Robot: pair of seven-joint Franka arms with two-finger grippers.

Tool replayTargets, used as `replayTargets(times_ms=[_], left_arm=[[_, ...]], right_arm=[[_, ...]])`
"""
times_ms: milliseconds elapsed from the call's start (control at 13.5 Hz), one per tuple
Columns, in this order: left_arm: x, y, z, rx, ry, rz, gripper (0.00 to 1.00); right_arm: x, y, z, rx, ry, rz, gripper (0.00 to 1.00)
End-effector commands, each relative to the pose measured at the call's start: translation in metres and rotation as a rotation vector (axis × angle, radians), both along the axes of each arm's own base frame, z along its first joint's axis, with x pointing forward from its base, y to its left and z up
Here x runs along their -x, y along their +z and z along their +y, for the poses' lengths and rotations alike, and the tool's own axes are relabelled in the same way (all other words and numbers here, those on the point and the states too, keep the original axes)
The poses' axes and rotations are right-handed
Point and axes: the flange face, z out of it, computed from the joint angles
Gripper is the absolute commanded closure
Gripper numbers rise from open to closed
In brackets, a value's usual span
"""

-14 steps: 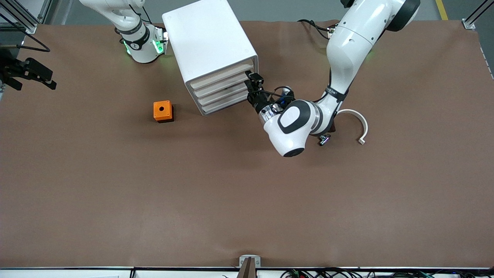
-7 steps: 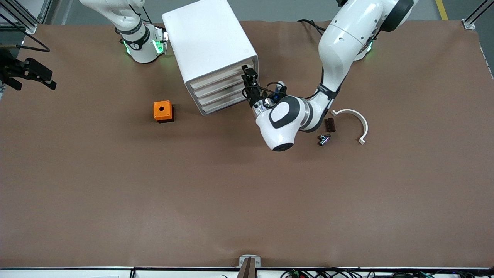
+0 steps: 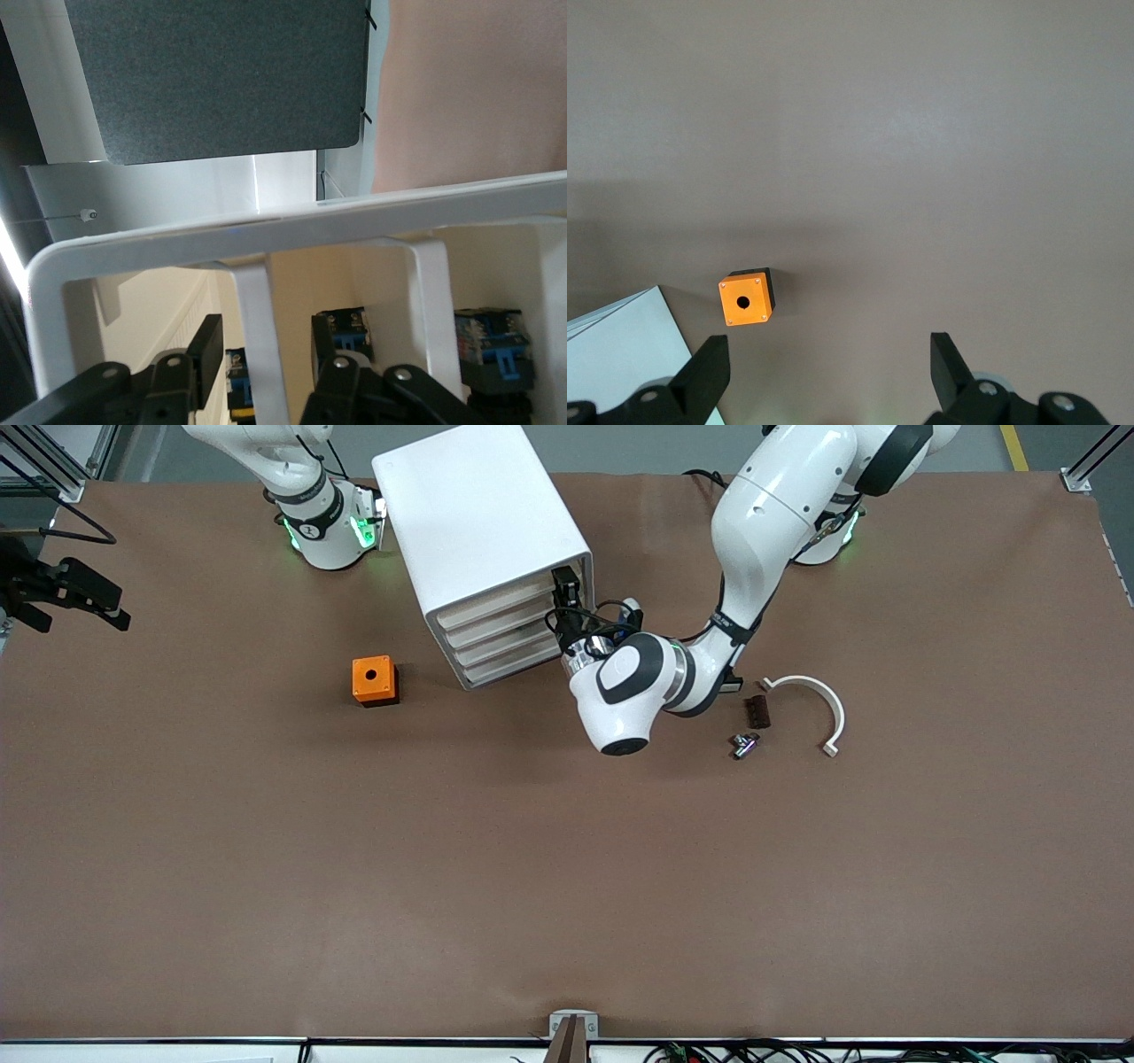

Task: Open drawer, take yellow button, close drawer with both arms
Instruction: 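Grasp the drawer handle with the left gripper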

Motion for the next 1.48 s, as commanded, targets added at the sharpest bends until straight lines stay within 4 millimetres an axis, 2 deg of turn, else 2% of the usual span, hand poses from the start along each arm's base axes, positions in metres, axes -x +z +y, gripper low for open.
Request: replayTargets(times_ms=[0,148,369,812,1034,1182,1403], left_arm=[[0.003,0.002,-0.001,-0.011,0.0,0.021,0.65],[0.004,0.0,-0.002,-0.011,-0.003,0.023,0.81],[0.002,-0.004,0.0,-0.013,0.001,0.025,1.0],[-0.012,-0.007,0.01,-0.017,0.028,0.025,1.0],[-0.027,-0.007,0.022,-0.021,0.06,0.019,0.98],[-0.035,-0.006,0.028,-0.015,0.081,0.021,0.98],[-0.057,-0.005,0.045,-0.019,0.127,0.004,0.97]], right_arm=[[0.005,0.002,0.001,0.003,0.005,-0.004,0.0],[0.004,0.003,0.001,0.004,0.005,-0.008,0.0],[0.003,0.012,0.001,0.008,0.006,-0.026,0.0],[-0.006,0.014,0.0,0.011,0.001,-0.029,0.0],[-0.011,0.004,-0.005,0.009,-0.006,-0.009,0.0],[-0.025,-0.016,-0.007,0.009,-0.006,0.026,0.0],[-0.033,-0.024,-0.009,0.014,-0.007,0.032,0.0]])
